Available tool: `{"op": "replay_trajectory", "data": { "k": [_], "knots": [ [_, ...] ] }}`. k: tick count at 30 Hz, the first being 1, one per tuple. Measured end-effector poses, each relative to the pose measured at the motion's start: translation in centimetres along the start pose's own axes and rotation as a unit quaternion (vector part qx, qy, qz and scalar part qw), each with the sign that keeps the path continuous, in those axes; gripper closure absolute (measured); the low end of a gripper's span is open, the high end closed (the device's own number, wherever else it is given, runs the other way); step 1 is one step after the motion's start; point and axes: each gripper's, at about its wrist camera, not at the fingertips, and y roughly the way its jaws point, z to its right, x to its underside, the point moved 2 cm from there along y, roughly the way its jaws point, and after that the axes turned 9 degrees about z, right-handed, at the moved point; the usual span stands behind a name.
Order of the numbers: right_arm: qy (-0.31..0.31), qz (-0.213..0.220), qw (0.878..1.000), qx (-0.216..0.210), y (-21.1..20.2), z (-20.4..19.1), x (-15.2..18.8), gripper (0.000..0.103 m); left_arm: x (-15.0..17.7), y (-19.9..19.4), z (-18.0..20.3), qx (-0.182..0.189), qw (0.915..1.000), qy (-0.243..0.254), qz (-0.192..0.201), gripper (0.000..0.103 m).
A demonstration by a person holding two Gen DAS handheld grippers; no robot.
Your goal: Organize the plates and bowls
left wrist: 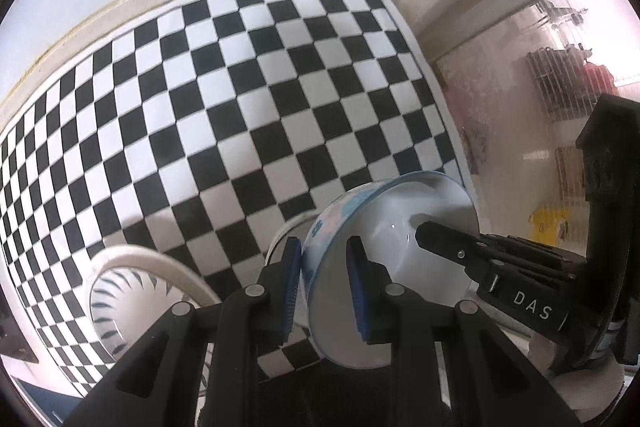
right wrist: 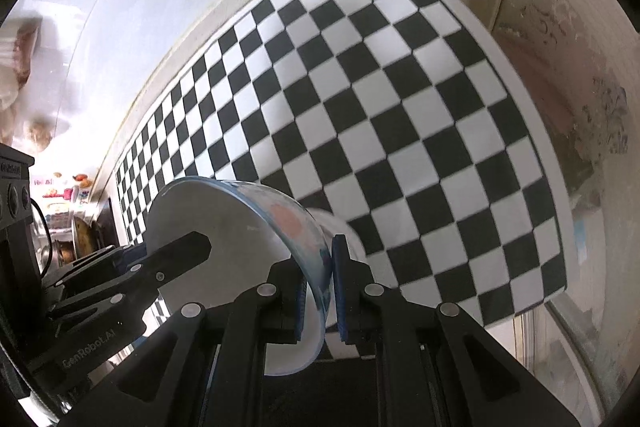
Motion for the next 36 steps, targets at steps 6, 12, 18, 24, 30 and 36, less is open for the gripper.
{"op": "replay_trajectory", "data": {
  "k": [6,12,18,24,30,36],
  "knots": [
    [0.000,-0.023,1.000,0.009,2.2,0.4,1.5,0.090,1.9,1.6,-1.3,-0.006,0.9997,-0.012,-0.023,0.082],
    [-0.010,-0.041,0.999,0.027,4.7,0.0,2.0,0.090,2.6,3.6,-2.0,-0.022,0.9989,-0.018,-0.036,0.082],
    [-0.023,-0.050,0.997,0.049,6.0,-0.1,2.4,0.090,2.9,5.0,-2.4,-0.028,0.9982,-0.018,-0.050,0.082],
    [-0.033,-0.055,0.996,0.058,5.9,-0.1,2.4,0.090,2.9,5.3,-2.4,-0.028,0.9980,-0.018,-0.054,0.082],
    [-0.079,-0.045,0.991,0.098,6.2,-2.6,3.0,0.090,3.5,5.2,-2.2,-0.030,0.9976,-0.013,-0.060,0.082],
    [-0.085,-0.046,0.990,0.102,6.2,-3.3,3.4,0.090,3.7,4.6,-1.8,-0.033,0.9979,-0.005,-0.055,0.083]
  ]
}}
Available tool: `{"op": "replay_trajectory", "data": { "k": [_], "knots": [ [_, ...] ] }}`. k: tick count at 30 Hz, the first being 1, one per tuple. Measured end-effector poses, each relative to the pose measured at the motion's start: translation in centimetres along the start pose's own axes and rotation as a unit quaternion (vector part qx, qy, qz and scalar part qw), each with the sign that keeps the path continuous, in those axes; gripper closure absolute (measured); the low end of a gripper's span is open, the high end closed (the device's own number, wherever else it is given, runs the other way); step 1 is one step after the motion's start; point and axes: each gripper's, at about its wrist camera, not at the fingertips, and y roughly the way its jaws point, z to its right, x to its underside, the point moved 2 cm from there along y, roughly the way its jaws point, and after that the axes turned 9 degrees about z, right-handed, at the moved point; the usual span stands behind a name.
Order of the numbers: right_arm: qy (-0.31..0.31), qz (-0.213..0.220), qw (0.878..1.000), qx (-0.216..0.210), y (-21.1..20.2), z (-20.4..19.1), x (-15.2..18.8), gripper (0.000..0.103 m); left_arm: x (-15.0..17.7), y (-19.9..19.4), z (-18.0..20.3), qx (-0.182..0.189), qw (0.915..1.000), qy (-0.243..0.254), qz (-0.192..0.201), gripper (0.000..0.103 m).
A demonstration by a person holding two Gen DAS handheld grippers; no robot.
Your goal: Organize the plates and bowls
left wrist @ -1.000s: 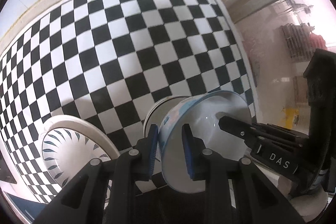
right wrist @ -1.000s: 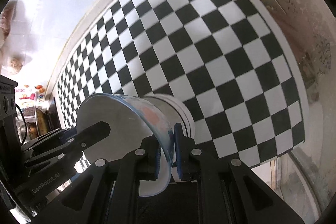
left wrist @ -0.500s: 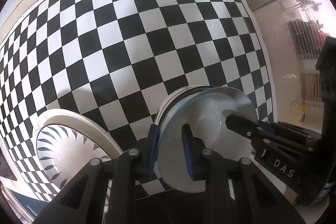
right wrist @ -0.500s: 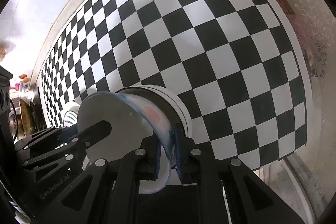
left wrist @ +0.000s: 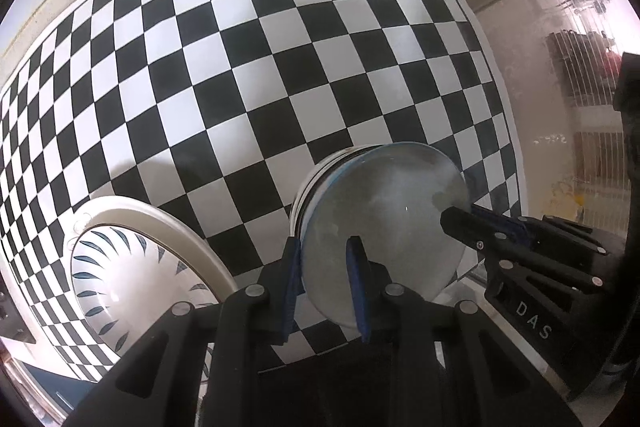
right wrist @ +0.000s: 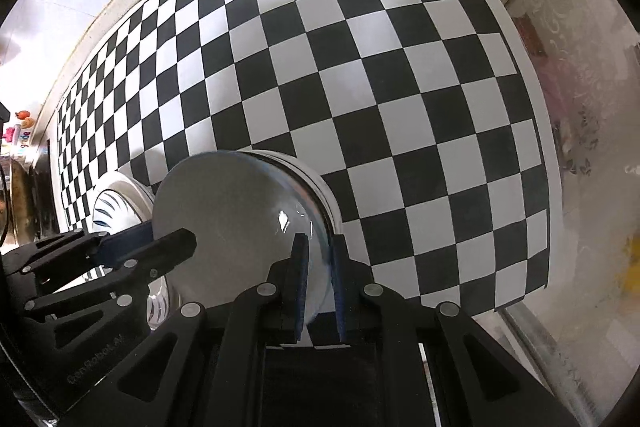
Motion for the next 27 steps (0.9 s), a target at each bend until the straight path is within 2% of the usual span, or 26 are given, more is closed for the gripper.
{"op": "replay_trajectory", "data": {
  "k": [17,25,27],
  "knots": [
    [-0.009,0.005,1.000,-0.005,-0.9,0.9,0.2,0.090,0.0,0.2,-0.1,-0.011,0.9999,-0.002,0.007,0.082],
    [-0.012,0.004,1.000,0.005,-0.8,1.7,0.7,0.090,0.2,0.0,-0.7,-0.051,0.9984,-0.008,0.021,0.081],
    [-0.020,0.005,1.000,0.011,-1.0,1.6,0.9,0.085,0.2,0.1,-1.1,-0.051,0.9984,-0.014,0.019,0.080]
  ]
}}
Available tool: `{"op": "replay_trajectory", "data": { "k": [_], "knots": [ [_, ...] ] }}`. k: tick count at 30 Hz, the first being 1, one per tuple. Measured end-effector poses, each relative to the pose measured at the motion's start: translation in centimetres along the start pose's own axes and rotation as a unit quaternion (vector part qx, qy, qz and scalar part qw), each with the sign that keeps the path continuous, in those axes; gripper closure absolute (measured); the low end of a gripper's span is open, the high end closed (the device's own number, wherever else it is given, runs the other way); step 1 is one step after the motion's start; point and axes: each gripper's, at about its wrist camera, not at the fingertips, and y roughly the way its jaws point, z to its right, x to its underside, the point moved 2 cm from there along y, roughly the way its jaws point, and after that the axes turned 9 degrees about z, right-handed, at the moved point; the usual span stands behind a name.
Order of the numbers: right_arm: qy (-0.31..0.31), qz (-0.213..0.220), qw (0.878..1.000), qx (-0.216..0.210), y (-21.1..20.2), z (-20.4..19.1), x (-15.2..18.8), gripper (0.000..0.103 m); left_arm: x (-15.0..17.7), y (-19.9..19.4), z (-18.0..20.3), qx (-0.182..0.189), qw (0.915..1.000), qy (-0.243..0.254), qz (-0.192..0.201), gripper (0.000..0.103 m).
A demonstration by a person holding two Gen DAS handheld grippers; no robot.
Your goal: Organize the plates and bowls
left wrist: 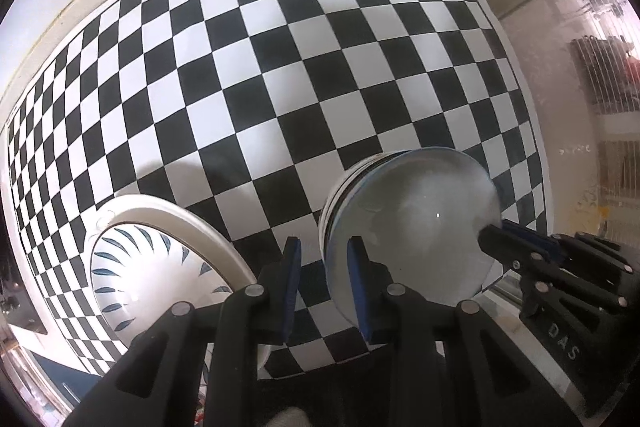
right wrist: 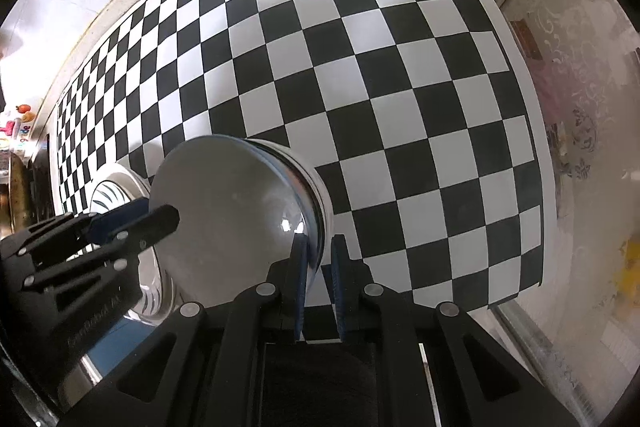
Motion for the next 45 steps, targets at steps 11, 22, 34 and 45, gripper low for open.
{"op": "replay_trajectory", "data": {
  "k": [11,22,34,45],
  "knots": [
    [-0.003,0.025,0.999,0.044,-1.6,1.2,-0.5,0.021,-0.5,-1.2,-1.2,-0.013,0.9992,-0.013,0.036,0.018],
    [0.006,0.103,0.994,0.043,-9.1,0.8,0.4,0.021,0.4,-7.5,-1.3,-0.031,0.9942,0.001,0.103,0.018],
    [-0.040,0.200,0.978,0.042,-20.2,-3.0,4.1,0.022,3.0,-18.0,0.4,-0.017,0.9805,0.050,0.189,0.023],
    [-0.033,0.218,0.975,0.027,-25.3,-3.6,6.7,0.036,5.5,-22.3,1.2,-0.006,0.9768,0.068,0.203,0.033]
  ]
}}
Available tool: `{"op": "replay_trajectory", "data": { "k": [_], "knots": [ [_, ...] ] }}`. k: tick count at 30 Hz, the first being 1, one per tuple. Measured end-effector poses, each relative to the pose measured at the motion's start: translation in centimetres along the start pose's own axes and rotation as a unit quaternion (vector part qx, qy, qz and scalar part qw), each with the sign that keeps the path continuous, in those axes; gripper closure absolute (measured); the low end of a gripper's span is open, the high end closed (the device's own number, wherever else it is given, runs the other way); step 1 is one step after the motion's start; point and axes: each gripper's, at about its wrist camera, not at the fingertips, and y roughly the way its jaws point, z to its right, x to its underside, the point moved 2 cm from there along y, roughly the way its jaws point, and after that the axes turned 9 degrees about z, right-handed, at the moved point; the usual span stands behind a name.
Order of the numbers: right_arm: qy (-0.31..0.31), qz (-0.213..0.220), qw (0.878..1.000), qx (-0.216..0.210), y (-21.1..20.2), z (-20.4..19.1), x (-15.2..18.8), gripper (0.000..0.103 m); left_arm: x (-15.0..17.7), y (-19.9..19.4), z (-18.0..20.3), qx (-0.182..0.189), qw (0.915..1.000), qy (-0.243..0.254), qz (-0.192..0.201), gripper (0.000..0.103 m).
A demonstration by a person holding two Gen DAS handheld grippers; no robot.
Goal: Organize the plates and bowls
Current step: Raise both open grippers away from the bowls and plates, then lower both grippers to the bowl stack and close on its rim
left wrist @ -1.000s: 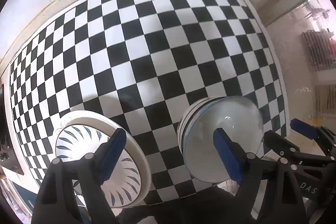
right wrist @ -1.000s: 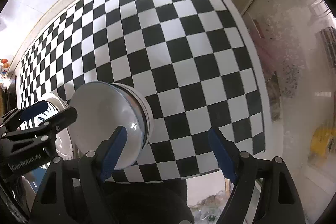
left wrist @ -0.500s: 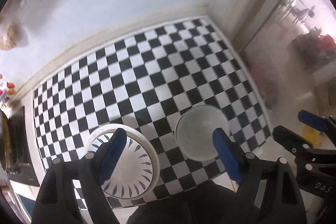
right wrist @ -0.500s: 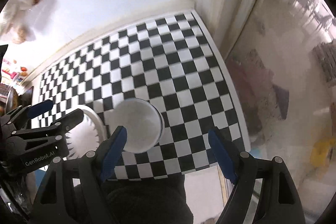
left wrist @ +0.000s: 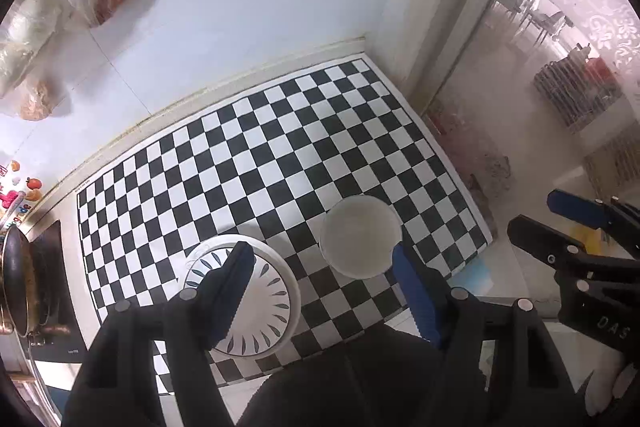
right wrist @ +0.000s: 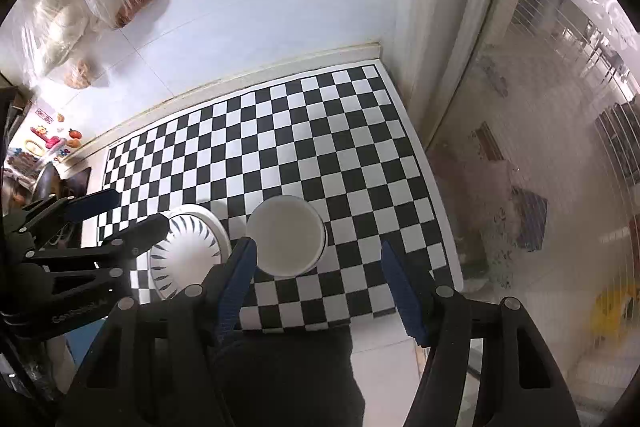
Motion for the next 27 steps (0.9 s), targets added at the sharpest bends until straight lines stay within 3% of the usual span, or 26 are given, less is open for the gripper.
{"op": "replay_trajectory", "data": {
  "k": [8,14,18,27],
  "knots": [
    [0.005,0.010,1.000,-0.004,-1.6,0.3,-0.1,0.036,0.5,-1.4,0.8,0.005,0.9999,0.009,0.008,0.033],
    [0.017,-0.006,1.000,-0.012,-0.1,0.9,0.2,0.036,1.0,-0.9,1.0,0.005,1.0000,0.004,0.004,0.033],
    [0.017,-0.009,1.000,-0.006,1.9,1.2,0.3,0.036,1.2,0.7,0.7,-0.012,0.9999,0.004,0.011,0.033],
    [0.015,-0.033,0.999,0.002,7.7,1.8,0.3,0.036,2.0,8.1,-1.3,-0.044,0.9987,-0.009,-0.024,0.033]
  ]
}}
